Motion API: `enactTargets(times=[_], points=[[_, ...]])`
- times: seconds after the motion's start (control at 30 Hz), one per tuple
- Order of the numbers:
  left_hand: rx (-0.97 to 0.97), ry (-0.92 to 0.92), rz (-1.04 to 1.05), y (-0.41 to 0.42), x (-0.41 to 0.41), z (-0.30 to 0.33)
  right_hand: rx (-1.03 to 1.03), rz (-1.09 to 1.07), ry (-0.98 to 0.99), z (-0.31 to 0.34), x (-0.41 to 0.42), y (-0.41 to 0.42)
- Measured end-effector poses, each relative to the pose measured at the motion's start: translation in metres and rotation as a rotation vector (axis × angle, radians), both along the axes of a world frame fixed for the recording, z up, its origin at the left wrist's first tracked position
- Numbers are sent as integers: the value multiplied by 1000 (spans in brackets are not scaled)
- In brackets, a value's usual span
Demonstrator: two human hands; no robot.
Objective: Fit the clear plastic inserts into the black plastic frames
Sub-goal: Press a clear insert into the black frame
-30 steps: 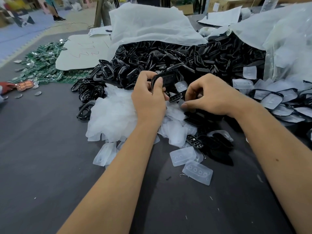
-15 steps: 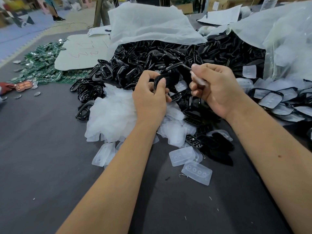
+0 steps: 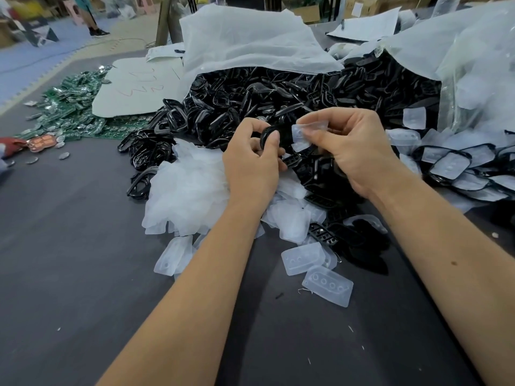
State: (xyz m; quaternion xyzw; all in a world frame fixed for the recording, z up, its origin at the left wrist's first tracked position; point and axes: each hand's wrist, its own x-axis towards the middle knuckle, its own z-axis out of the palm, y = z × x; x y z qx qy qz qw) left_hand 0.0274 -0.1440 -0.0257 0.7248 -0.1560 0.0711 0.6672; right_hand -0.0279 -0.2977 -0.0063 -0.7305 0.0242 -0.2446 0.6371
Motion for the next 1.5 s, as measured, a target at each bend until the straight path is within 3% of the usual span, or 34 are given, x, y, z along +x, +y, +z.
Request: enactTargets(times=[0.27,0.47,0.73,1.27,1.5], points=[[87,-43,-11,1,0,2,-124,-71,-40,2,4,14],[47,-39,-45,3,-2,5,-292,-287,-2,-5,12,20],[5,-25,-64,2,-4,6,-109,-324,14,-11,11,22],[31,-27,-71,0,-5,6,-140,-403,61,-12,11,17],[73,-32,-87,-2,-5,5,-6,-360,11,-10,9,21]])
